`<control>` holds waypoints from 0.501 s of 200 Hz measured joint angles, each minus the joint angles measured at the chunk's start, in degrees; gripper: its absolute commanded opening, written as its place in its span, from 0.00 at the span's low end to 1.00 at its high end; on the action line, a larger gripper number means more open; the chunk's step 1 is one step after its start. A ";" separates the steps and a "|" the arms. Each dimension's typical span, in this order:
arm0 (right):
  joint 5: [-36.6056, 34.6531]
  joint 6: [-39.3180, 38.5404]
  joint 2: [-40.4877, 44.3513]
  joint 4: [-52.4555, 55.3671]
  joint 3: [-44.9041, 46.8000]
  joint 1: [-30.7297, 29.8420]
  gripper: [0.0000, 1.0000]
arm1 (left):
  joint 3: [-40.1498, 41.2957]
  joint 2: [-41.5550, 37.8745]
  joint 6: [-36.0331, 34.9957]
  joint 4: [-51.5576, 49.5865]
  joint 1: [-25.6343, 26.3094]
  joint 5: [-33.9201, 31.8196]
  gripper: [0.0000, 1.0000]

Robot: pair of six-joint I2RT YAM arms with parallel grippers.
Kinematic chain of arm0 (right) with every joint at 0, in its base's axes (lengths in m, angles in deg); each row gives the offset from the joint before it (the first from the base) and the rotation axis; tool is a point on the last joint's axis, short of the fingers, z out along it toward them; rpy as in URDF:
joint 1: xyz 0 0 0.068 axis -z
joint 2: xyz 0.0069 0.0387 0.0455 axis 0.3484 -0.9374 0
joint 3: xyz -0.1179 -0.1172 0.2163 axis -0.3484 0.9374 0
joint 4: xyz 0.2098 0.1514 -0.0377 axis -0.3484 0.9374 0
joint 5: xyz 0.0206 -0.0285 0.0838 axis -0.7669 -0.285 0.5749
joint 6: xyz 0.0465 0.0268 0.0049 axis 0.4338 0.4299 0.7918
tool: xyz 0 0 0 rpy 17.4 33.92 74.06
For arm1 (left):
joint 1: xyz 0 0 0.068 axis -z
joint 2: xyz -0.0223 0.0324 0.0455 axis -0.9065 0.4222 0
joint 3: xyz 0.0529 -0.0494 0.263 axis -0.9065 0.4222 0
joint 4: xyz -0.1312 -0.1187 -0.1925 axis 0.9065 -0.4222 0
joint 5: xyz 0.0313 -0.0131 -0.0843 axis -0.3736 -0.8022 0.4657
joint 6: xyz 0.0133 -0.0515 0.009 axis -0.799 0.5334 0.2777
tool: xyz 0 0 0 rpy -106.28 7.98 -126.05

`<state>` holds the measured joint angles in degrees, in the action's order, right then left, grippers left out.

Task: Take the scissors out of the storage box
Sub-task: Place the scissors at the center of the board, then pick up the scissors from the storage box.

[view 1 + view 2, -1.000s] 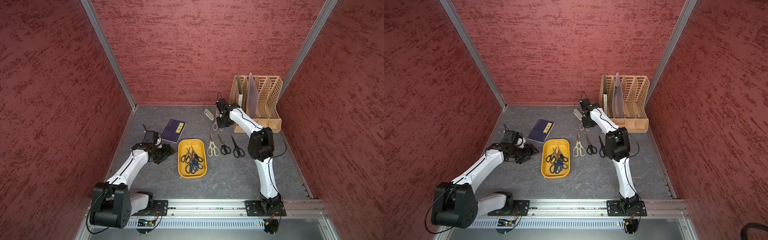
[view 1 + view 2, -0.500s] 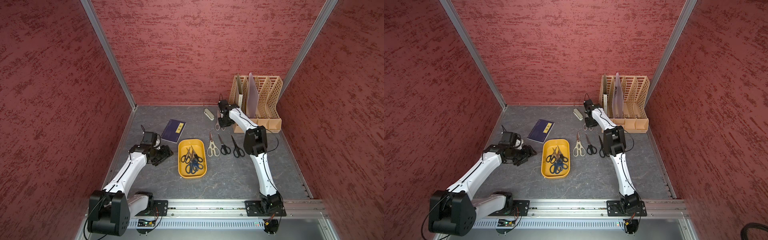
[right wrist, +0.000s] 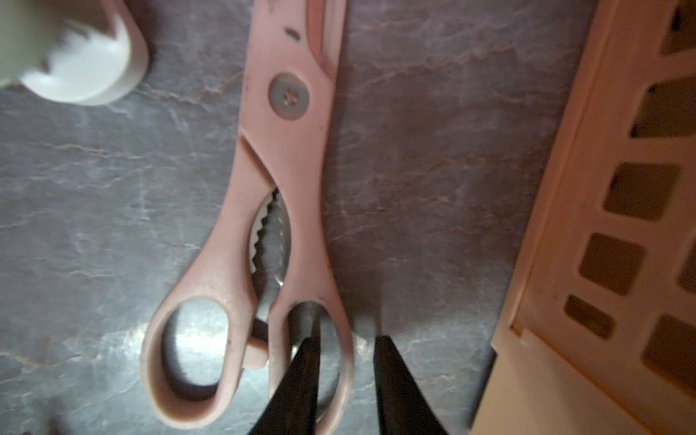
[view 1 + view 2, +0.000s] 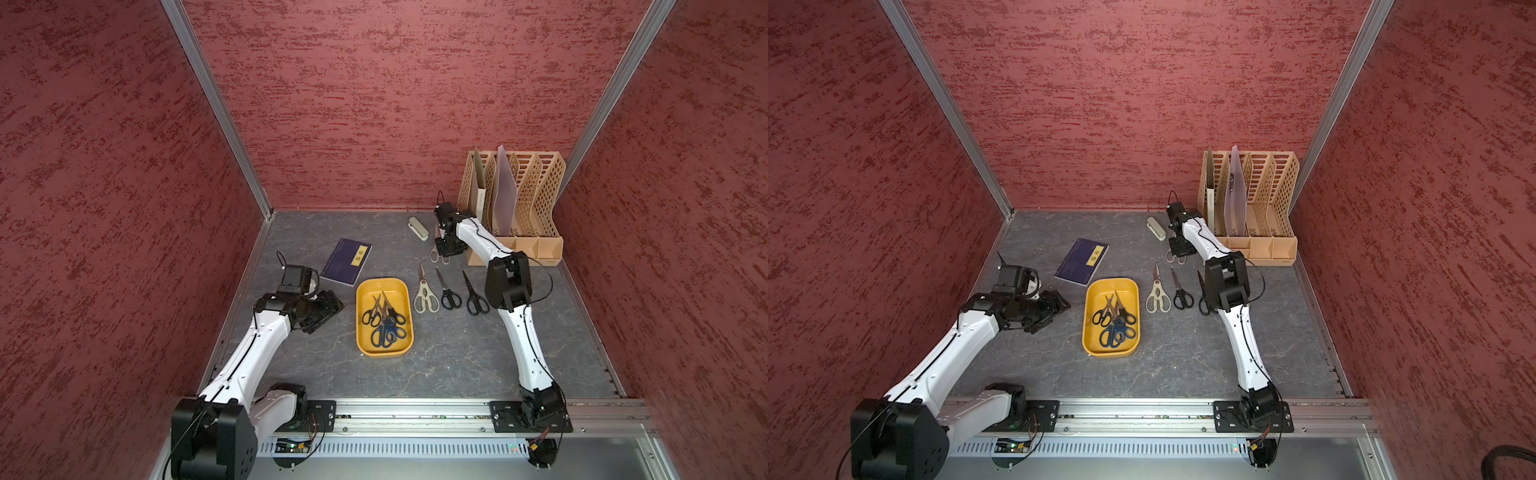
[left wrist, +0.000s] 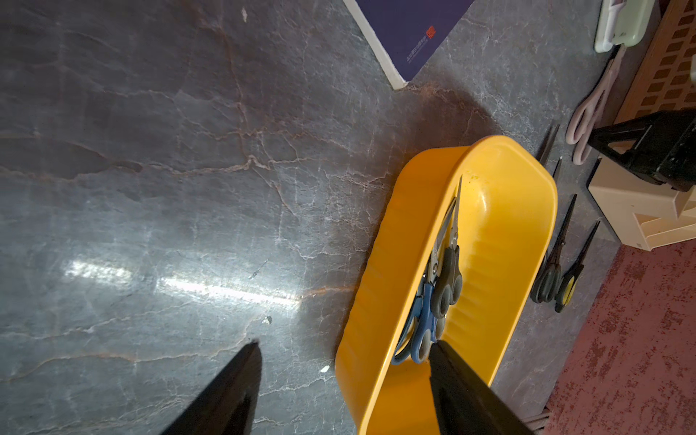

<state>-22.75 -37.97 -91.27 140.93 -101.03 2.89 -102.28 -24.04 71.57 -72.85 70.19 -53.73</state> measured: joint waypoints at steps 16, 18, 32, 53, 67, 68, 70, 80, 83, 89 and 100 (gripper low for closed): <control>1.49 0.96 0.61 0.04 0.02 0.00 0.32 | 0.00 -1.46 0.04 -0.46 0.00 -0.15 0.74; 1.68 1.14 0.70 0.07 0.04 0.00 0.32 | 0.00 -1.57 0.02 -0.48 0.00 -0.15 0.74; 4.31 2.78 3.13 -0.48 1.66 -0.02 0.32 | 0.04 -2.54 0.02 -0.59 0.00 -0.20 0.74; 9.09 5.95 12.41 -2.82 10.75 -0.85 0.33 | 0.55 -3.04 0.02 -0.37 0.04 -0.13 0.74; 11.72 8.00 20.52 -5.09 18.40 -1.84 0.34 | 1.31 -3.02 0.02 0.24 0.11 0.07 0.74; 11.82 8.15 20.98 -5.20 18.80 -1.92 0.34 | 1.36 -3.02 0.02 0.26 0.11 0.09 0.74; 12.28 8.61 22.23 -5.64 19.96 -2.14 0.34 | 1.46 -3.02 0.02 0.35 0.11 0.11 0.74; 14.51 10.29 28.26 -7.37 25.33 -3.58 0.34 | 1.99 -3.02 0.02 0.72 0.17 0.24 0.74; 14.97 10.78 29.90 -7.91 26.75 -4.09 0.34 | 2.21 -3.02 0.00 0.87 0.24 0.33 0.74; 16.11 11.96 33.24 -8.94 29.68 -5.31 0.34 | 2.43 -3.02 0.00 1.05 0.28 0.44 0.74; 17.97 13.73 38.16 -10.51 34.34 -7.63 0.34 | 2.91 -3.02 -0.02 1.51 0.39 0.87 0.74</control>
<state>-4.78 -24.25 -53.11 130.42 -66.69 -4.74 -99.37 -27.06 71.55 -71.34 70.59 -52.86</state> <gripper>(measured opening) 0.339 0.738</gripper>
